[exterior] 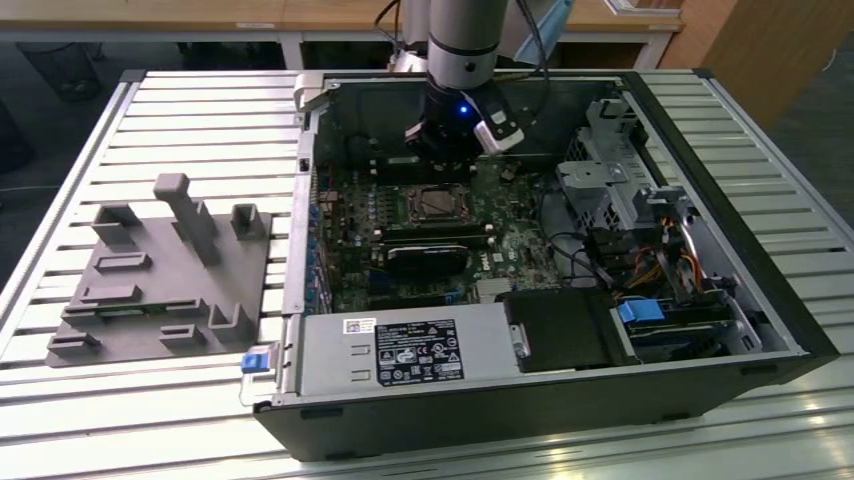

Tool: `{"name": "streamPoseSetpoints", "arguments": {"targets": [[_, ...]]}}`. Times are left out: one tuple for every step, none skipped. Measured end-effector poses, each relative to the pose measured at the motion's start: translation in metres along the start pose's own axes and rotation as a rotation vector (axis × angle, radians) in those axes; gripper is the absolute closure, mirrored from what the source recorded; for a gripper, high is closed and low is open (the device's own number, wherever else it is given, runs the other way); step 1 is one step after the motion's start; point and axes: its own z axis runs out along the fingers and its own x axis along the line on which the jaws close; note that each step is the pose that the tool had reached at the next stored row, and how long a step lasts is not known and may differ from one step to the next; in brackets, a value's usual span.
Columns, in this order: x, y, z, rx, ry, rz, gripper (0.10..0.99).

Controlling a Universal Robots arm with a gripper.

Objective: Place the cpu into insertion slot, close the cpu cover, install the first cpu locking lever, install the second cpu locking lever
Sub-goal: 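Install the first cpu locking lever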

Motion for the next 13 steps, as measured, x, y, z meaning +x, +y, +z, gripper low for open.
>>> {"name": "streamPoseSetpoints", "arguments": {"targets": [[0.0000, 0.0001, -0.0022, 0.000, 0.0000, 0.000, 0.980], [0.0000, 0.0003, -0.0047, 0.000, 0.0001, 0.000, 0.980], [-0.0001, 0.0005, -0.0073, 0.000, 0.0001, 0.000, 0.980], [-0.0001, 0.0006, -0.0085, 0.000, 0.0002, 0.000, 0.980], [-0.0001, 0.0004, -0.0086, 0.000, 0.0001, 0.000, 0.980], [-0.0001, -0.0006, -0.0087, 0.000, 0.0001, 0.000, 0.980], [0.0000, -0.0022, -0.0089, 0.000, 0.0002, 0.000, 0.980], [0.0000, -0.0034, -0.0090, 0.000, 0.0002, 0.000, 0.980], [0.0001, -0.0040, -0.0090, 0.000, 0.0002, 0.000, 0.980], [0.0001, -0.0045, -0.0090, 0.000, 0.0002, 0.000, 0.980], [-0.0001, -0.0048, -0.0090, 0.000, 0.0001, 0.000, 0.980], [-0.0003, -0.0051, -0.0090, 0.000, 0.0001, 0.000, 0.980], [-0.0004, -0.0055, -0.0091, 0.000, 0.0002, 0.000, 0.980]]}}
